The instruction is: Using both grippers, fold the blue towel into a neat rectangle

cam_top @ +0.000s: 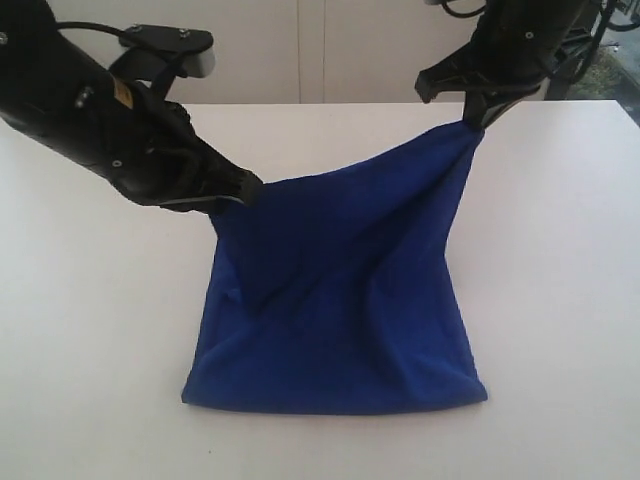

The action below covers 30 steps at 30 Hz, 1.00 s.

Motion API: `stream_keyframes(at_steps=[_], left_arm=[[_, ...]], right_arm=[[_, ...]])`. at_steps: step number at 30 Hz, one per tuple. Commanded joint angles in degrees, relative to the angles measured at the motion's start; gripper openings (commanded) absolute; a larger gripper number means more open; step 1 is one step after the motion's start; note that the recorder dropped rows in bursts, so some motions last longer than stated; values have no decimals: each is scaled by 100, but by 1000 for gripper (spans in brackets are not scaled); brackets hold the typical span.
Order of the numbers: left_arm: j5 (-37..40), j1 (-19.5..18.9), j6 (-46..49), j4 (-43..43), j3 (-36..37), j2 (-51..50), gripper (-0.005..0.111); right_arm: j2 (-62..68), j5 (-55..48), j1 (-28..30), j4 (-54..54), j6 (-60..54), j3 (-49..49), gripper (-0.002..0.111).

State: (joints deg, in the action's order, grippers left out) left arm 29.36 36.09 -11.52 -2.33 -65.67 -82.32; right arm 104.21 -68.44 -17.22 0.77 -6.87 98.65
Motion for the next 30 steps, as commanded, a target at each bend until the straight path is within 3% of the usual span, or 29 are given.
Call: stream_keyframes(at_steps=[1,6,10,30], left_arm=[[508,0,103,-56,26,432,0],[930,0,220,-307,26,823,0],[1118,0,820,-1049,26,1028,0],[2530,0,1462,-2221,26,2181,0]], right_arm=[[-374,-152,-224,-26,-82,-6,0],[-687,-152,-233,-77,-82,-6,0],[-1010,-152,-233,-189,-96,-200,0],[-3109,-152,-233,-1470,-625,-2672,0]])
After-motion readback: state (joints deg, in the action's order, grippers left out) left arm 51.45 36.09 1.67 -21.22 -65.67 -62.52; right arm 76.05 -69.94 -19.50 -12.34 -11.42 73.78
